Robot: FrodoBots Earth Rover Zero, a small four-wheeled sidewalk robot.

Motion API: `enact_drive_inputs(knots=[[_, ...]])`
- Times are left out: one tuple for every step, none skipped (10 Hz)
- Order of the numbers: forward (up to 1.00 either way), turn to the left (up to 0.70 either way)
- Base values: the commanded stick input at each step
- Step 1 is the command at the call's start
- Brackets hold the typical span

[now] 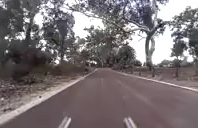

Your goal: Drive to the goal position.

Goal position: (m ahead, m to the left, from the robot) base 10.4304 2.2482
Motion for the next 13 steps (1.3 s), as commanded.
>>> enact_drive_inputs(knots=[[0.60, 0.00], [0.60, 0.00], [0.60, 0.00], [0.60, 0.00], [0.60, 0.00], [0.60, 0.00], [0.60, 0.00], [0.60, 0.00], [0.60, 0.00], [0.60, 0.00], [0.60, 0.00], [0.60, 0.00], [0.60, 0.00]])
